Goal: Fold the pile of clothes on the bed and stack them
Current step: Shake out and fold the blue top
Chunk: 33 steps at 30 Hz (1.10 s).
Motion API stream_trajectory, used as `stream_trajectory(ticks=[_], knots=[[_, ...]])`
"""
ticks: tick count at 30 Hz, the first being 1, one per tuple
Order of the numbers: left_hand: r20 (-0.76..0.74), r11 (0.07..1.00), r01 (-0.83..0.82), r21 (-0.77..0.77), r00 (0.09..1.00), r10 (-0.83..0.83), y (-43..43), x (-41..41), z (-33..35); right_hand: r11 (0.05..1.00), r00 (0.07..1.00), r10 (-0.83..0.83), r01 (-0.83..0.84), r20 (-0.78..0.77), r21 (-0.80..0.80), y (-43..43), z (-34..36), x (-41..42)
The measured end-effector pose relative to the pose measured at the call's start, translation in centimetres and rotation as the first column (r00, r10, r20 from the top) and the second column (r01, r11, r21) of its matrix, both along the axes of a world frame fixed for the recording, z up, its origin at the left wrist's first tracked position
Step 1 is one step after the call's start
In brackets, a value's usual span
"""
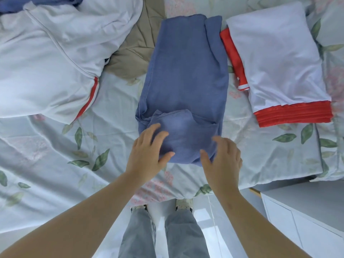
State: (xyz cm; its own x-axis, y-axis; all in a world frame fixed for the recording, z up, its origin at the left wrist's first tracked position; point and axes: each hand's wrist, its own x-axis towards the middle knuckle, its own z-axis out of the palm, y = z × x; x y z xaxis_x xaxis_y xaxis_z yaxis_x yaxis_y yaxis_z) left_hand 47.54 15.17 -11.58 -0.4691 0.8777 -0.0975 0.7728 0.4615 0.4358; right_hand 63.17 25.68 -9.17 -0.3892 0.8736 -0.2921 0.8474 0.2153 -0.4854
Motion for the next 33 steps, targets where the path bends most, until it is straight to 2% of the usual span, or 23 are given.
stream_trajectory(ticks=[2,3,6,7,10,13,15,17,18,19,20,22,23,25,26,27,29,33], knots=[[0.133,0.963,-0.254,-0.089,0.955,0.264,0.4,0.0,-0.4,0.926,0.958,-0.286,0.285,0.032,-0.247,0.2,-0.8,0.2],[0.192,0.927,-0.363,-0.1,0.907,0.376,0.7,-0.2,-0.5,0.886,0.935,-0.354,0.339,0.009,-0.316,0.5,-1.2,0.2],[0.394,0.844,-0.529,-0.088,0.76,0.517,2.0,-1.2,0.0,0.846,0.924,-0.379,0.32,-0.058,-0.426,1.7,-1.5,-0.7],[0.413,0.848,-0.525,-0.076,0.757,0.506,2.4,-1.5,0.3,0.84,0.924,-0.375,0.306,-0.072,-0.449,2.1,-1.6,-1.0],[0.389,0.901,-0.432,-0.032,0.825,0.41,3.6,-2.9,1.6,0.855,0.935,-0.332,0.242,-0.125,-0.458,3.3,-1.1,-1.8],[0.438,0.913,-0.388,0.123,0.847,0.301,5.1,-4.9,3.3,0.946,0.914,-0.296,0.241,-0.277,-0.216,5.0,0.3,-2.3],[0.399,0.904,-0.351,0.242,0.886,0.238,6.5,-6.4,4.2,0.952,0.878,-0.305,0.295,-0.37,-0.083,6.1,1.7,-3.1],[0.317,0.928,-0.299,0.223,0.922,0.221,7.6,-7.3,4.1,0.931,0.848,-0.361,0.352,-0.388,-0.097,6.7,2.3,-4.0],[0.244,0.95,-0.28,0.14,0.939,0.24,7.7,-7.3,3.6,0.927,0.853,-0.374,0.354,-0.363,-0.124,6.7,2.5,-4.3],[0.146,0.964,-0.262,0.046,0.956,0.253,7.5,-6.9,3.1,0.943,0.885,-0.332,0.323,-0.327,-0.083,6.3,2.5,-4.5],[0.051,0.974,-0.226,0.01,0.973,0.226,6.9,-6.4,2.7,0.97,0.932,-0.225,0.242,-0.283,0.026,5.7,2.4,-4.6],[-0.051,0.998,-0.016,0.064,0.999,0.019,5.3,-5.2,1.8,0.967,0.983,0.08,-0.037,-0.164,0.251,4.1,1.4,-4.2],[-0.074,0.99,0.129,0.053,0.989,-0.125,4.5,-4.7,1.2,0.943,0.973,0.221,-0.195,-0.067,0.268,3.4,0.6,-3.9],[-0.06,0.917,0.346,-0.198,0.93,-0.363,2.8,-4.4,-0.1,0.883,0.887,0.441,-0.456,0.137,0.107,2.5,-1.3,-3.0],[-0.048,0.857,0.376,-0.352,0.907,-0.418,2.3,-4.4,-0.8,0.849,0.83,0.512,-0.528,0.222,0.014,2.4,-2.2,-2.6],[-0.046,0.818,0.375,-0.436,0.899,-0.436,1.9,-4.6,-1.4,0.829,0.792,0.544,-0.557,0.276,-0.035,2.6,-3.0,-2.3],[-0.045,0.827,0.364,-0.429,0.906,-0.422,1.9,-4.9,-1.7,0.814,0.765,0.56,-0.58,0.318,-0.038,3.4,-4.3,-2.0],[-0.214,0.907,0.399,-0.137,0.882,-0.421,2.7,-5.9,-1.5,0.817,0.807,0.548,-0.573,0.221,0.068,5.2,-4.4,-2.0]])
